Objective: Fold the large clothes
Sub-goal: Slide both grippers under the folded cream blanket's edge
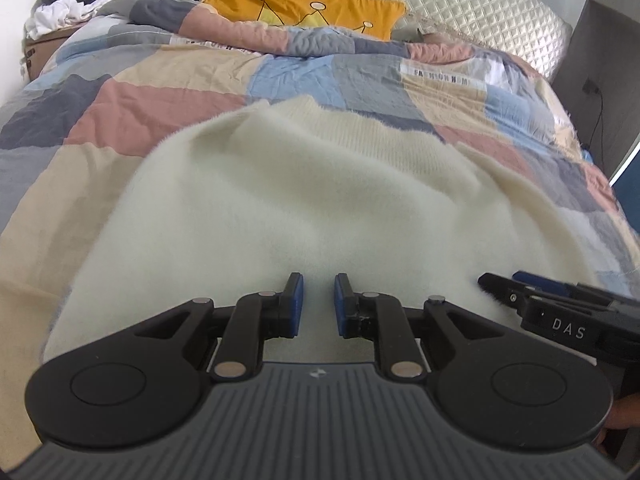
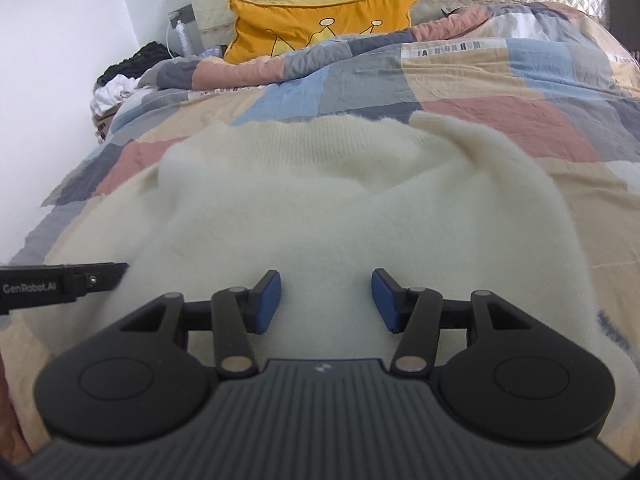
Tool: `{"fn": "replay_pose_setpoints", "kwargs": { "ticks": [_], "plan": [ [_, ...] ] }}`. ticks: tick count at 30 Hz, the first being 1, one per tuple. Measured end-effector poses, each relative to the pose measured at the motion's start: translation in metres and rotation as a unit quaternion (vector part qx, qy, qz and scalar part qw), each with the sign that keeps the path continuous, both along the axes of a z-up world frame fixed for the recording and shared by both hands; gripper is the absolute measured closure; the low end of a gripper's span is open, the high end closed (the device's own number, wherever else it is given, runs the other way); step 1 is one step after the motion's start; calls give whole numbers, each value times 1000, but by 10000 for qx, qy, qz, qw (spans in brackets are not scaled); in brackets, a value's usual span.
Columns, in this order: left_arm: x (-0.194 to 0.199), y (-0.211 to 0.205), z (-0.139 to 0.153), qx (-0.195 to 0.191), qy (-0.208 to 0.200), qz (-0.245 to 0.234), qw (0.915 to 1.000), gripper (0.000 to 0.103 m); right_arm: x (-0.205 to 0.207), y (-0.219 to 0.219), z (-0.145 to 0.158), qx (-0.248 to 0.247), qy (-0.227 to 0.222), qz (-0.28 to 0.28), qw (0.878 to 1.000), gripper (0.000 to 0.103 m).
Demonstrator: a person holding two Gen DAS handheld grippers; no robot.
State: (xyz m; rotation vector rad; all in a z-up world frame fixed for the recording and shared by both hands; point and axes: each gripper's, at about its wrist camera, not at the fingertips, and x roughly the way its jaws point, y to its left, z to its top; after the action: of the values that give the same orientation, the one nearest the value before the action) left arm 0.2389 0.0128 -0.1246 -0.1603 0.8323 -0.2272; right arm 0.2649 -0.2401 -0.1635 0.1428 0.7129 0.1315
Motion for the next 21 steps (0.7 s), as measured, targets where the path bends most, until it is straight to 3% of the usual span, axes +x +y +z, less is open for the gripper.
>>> {"fn": "replay_pose_setpoints", "kwargs": {
  "ticks": [8, 14, 18, 21],
  "plan": [
    [-45, 20, 13, -1054, 162, 258, 9940, 69, -30, -6, 14, 839, -36, -74, 9964, 49],
    [-69, 45, 3, -1690, 551, 818, 9807, 66, -55, -4, 15, 1927, 184, 85, 9811, 49],
    [-71, 57, -5, -2015, 725, 1091, 9707, 44, -57, 6, 8, 2114, 450, 309, 9759, 49],
    [-67, 60, -11, -2010, 844, 1262, 9678, 37, -53, 10, 5, 2161, 562, 333, 9742, 49]
  ]
}}
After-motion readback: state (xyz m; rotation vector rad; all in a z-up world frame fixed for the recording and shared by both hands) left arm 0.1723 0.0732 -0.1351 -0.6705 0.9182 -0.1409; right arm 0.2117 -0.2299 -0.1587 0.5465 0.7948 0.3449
